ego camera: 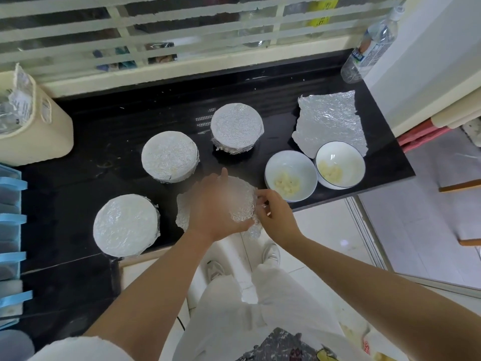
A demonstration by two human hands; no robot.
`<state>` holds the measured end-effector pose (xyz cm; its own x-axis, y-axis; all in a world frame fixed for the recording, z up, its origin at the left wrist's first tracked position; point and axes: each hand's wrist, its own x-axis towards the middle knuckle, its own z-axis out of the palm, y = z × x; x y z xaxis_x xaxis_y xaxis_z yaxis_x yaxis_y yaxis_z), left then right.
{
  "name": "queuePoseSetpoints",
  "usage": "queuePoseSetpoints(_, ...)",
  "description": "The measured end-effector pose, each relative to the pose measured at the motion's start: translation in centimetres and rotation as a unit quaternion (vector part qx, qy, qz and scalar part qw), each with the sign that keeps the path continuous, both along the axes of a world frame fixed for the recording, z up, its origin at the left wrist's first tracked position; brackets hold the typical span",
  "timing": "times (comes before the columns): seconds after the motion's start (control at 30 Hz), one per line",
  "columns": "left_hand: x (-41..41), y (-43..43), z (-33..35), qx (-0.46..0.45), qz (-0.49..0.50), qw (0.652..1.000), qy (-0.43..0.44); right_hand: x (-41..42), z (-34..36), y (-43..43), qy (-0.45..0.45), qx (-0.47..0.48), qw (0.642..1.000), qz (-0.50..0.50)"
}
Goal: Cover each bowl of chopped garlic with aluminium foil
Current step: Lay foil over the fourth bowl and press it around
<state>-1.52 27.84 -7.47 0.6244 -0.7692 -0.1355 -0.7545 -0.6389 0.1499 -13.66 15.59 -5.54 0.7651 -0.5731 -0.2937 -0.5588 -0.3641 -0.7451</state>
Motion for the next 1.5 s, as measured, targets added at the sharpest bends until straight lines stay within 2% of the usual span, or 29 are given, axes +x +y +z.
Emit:
queuePoseSetpoints(0.3,0.0,-0.1,0.2,0.002,0.006,1.0,0.006,2.8,0.3,1.1,0.103,0.095,0.99,-0.028)
queuePoseSetpoints(0.43,0.0,-0.1,0.2,0.007,0.007,1.0,0.004,3.3,0.2,1.0,0.115,0.138,0.983,-0.046)
queuePoseSetpoints(0.57,0.0,-0.1,0.2,0.01,0.009,1.0,0.008,3.6,0.3,0.9,0.124,0.226,0.963,-0.076)
queuePoseSetpoints(0.7,0.1,-0.2,0.3,0.017,0.008,1.0,0.012,4.6,0.1,1.4,0.135,0.25,0.954,-0.092)
queuePoseSetpoints(0.83,0.0,-0.1,0.3,0.001,0.017,1.0,0.018,5.7,-0.4,1.2,0.158,0.315,0.924,-0.148)
queuePoseSetpoints(1.13,-0.3,0.2,0.5,-0.012,0.036,0.999,0.032,5.7,-0.6,0.6,0.139,0.367,0.905,-0.163)
queuePoseSetpoints(1.37,0.2,0.1,0.8,0.003,0.022,0.999,0.041,5.2,-1.1,0.3,0.094,0.413,0.891,-0.166)
queuePoseSetpoints(1.5,0.4,-0.5,1.5,0.001,0.008,0.999,0.033,4.7,-1.1,0.2,0.041,0.46,0.868,-0.18)
